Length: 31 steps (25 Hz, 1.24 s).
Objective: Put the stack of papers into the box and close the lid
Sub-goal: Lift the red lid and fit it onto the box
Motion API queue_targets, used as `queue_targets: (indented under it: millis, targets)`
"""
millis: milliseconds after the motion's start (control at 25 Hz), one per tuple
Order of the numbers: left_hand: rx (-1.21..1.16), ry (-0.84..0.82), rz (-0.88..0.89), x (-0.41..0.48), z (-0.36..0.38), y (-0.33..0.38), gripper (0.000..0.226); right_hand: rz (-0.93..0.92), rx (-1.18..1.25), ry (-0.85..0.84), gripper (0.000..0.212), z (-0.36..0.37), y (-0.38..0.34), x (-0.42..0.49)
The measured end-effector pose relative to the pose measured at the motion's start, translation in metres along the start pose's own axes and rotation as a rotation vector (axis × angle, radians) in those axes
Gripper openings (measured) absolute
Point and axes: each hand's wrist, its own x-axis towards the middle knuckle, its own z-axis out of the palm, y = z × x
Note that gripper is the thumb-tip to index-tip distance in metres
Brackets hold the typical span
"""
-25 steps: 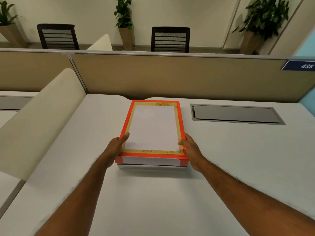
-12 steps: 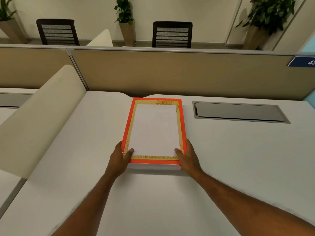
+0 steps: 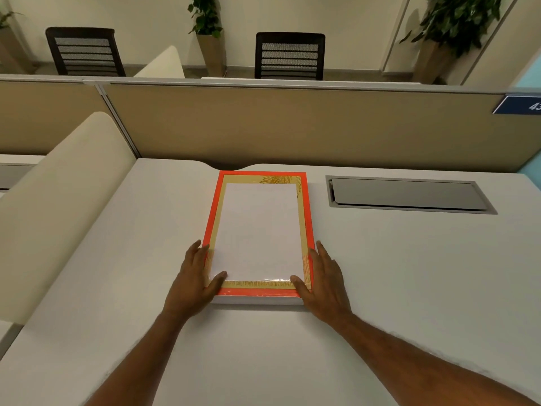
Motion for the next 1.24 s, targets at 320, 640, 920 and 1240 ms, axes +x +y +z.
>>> queue_targets:
  millis: [320, 640, 920, 1240]
  targets:
    - [0.229, -0.166, 0.033, 0.102, -0.012, 0.018, 0.078, -0.012, -0.127, -0.241, 0.078, -0.027, -0.016, 0.12]
    - [0.271, -0.248, -0.008, 0.166, -0.01, 0.036, 0.077, 0.015, -0.178, -0.319, 0.083, -0.029, -0.007, 0.175]
    - [0.346, -0.3, -0.035, 0.168, -0.016, 0.04, 0.077, 0.01, -0.278, -0.326, 0.091, -0.02, 0.001, 0.177]
    - [0.43, -0.317, -0.021, 0.159, -0.014, 0.056, 0.074, -0.041, -0.285, -0.302, 0.083, -0.033, 0.007, 0.157]
